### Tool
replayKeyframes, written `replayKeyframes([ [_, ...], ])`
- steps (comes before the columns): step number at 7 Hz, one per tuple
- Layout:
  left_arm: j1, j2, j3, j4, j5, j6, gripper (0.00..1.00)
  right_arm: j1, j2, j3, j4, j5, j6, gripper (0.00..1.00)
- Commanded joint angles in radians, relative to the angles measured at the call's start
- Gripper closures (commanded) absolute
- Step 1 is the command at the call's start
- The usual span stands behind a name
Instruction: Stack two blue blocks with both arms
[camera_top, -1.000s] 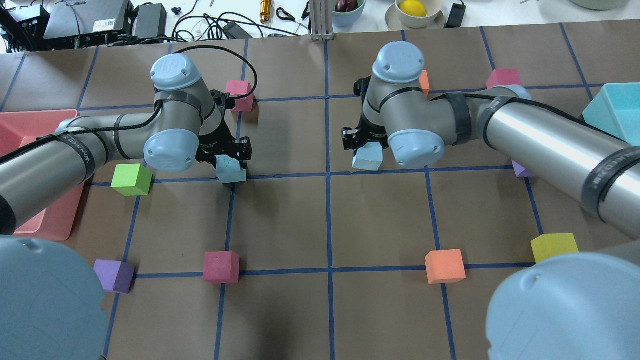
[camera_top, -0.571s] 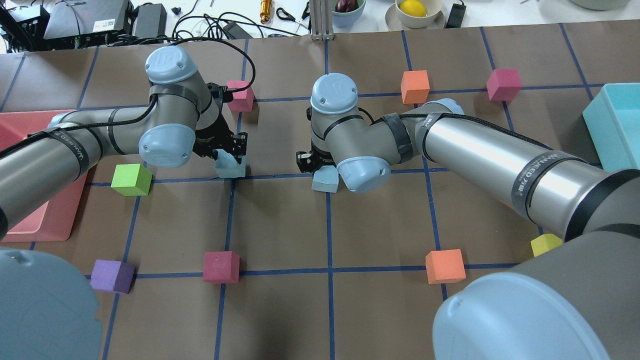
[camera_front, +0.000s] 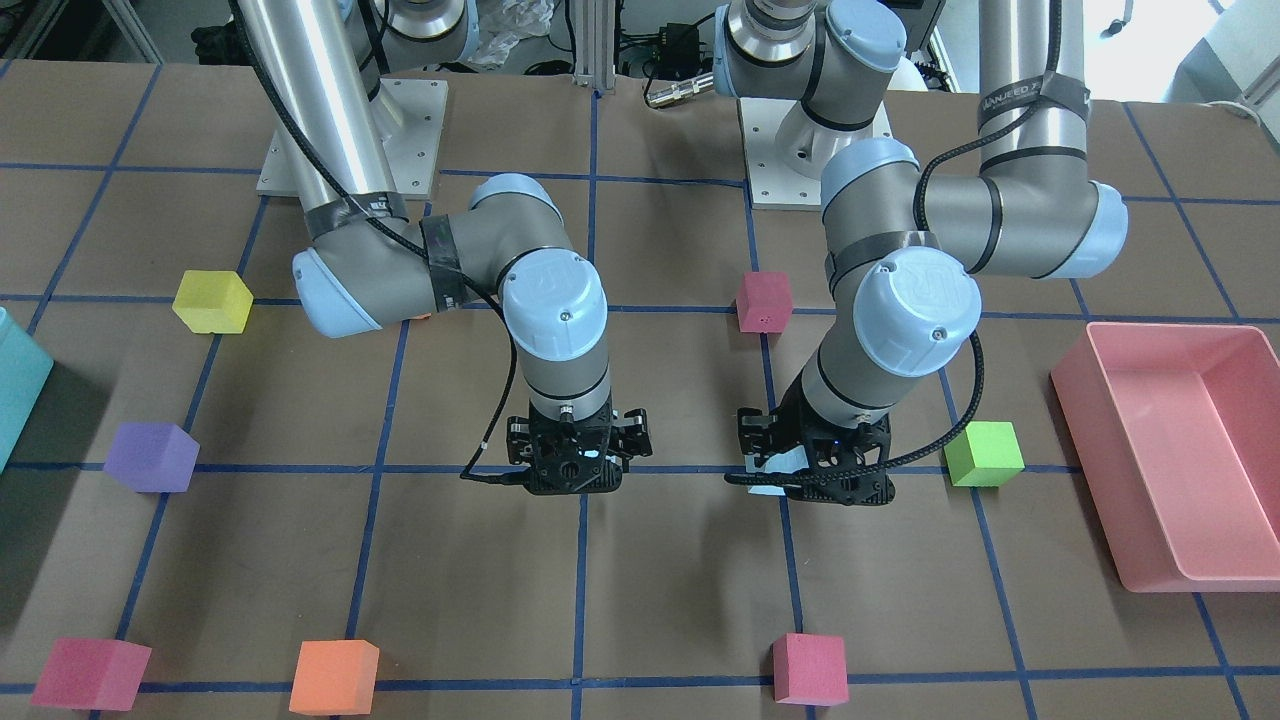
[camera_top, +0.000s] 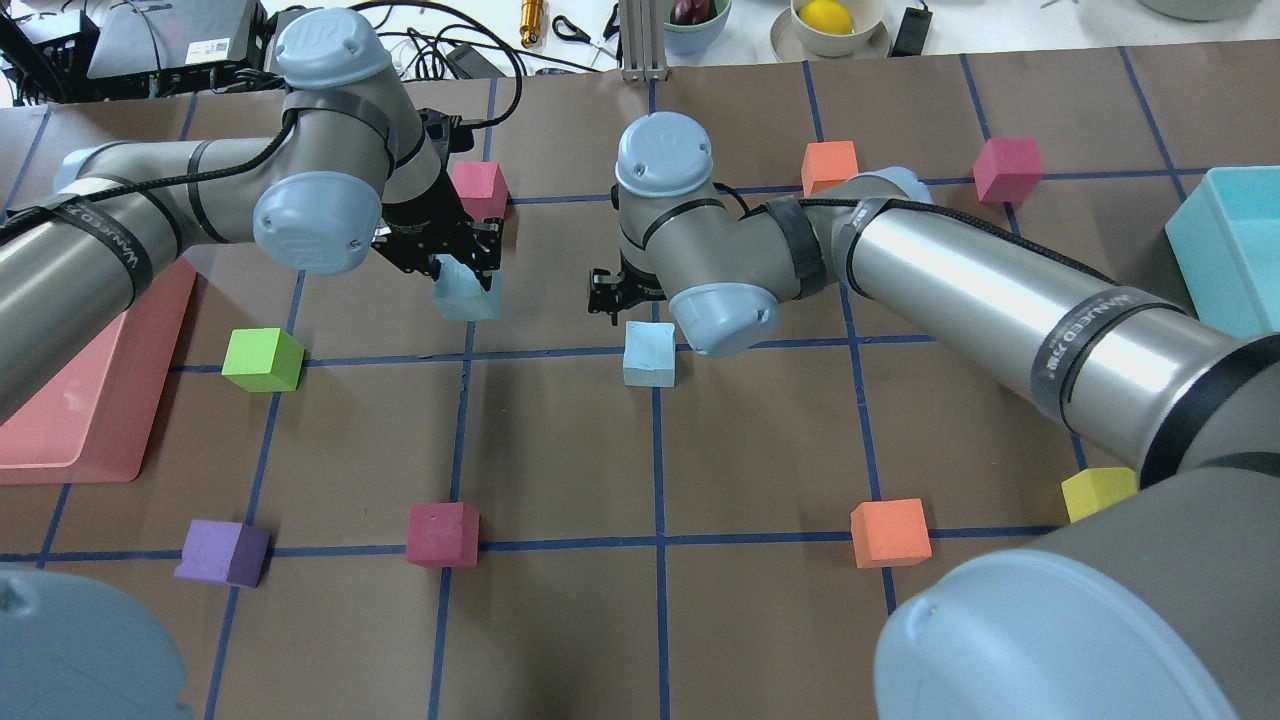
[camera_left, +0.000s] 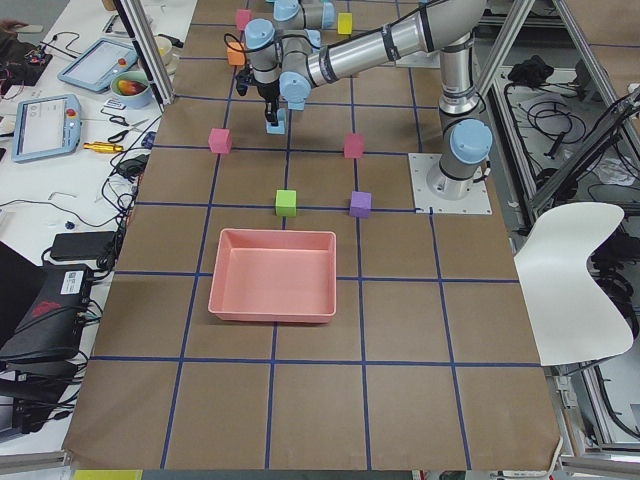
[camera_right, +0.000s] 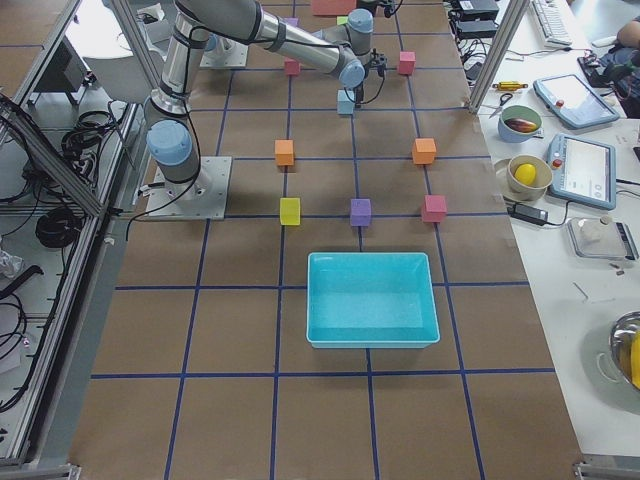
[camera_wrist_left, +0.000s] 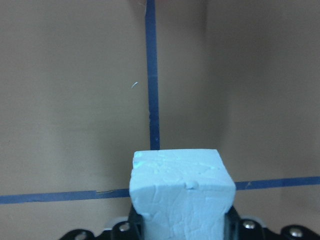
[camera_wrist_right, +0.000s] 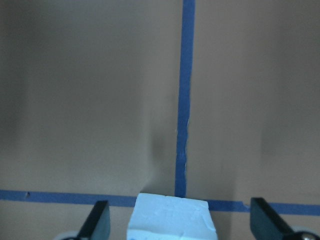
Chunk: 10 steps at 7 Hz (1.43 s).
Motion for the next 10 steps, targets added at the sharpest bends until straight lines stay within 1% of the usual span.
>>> replayKeyframes([
  [1,-0.058,0.038,0.015,-0.042,-0.008,-0.075,0.95,-0.098,-0.182,-0.023,0.160,-0.003,-0.089,0.00],
  [2,-0.119,0.034,0.017,-0.038,-0.012,-0.142,0.95,-0.184,-0.279,-0.026,0.259,0.006,-0.163,0.00],
  [3,-0.173,0.011,0.018,-0.019,-0.012,-0.237,0.95,-0.241,-0.363,-0.026,0.389,-0.003,-0.276,0.00],
  [4,-0.228,0.000,0.024,0.007,-0.012,-0.299,0.95,-0.283,-0.420,-0.028,0.479,-0.038,-0.364,0.00],
  [5,-0.282,-0.011,0.030,0.022,-0.012,-0.365,0.95,-0.312,-0.469,-0.029,0.521,-0.043,-0.381,0.00],
  [6,-0.322,-0.027,0.056,0.043,-0.014,-0.399,0.95,-0.312,-0.484,-0.034,0.556,-0.046,-0.401,0.00],
  [7,-0.337,-0.052,0.064,0.048,-0.012,-0.410,0.95,-0.309,-0.482,-0.025,0.581,-0.089,-0.401,0.00],
  [8,-0.341,-0.073,0.064,0.063,-0.011,-0.413,0.95,-0.308,-0.479,-0.035,0.576,-0.096,-0.401,0.00],
  [9,-0.342,-0.087,0.058,0.068,-0.008,-0.407,0.95,-0.306,-0.475,-0.060,0.572,-0.093,-0.400,0.00],
  [10,-0.342,-0.093,0.063,0.068,-0.001,-0.398,0.95,-0.306,-0.435,-0.110,0.585,-0.093,-0.395,0.00],
])
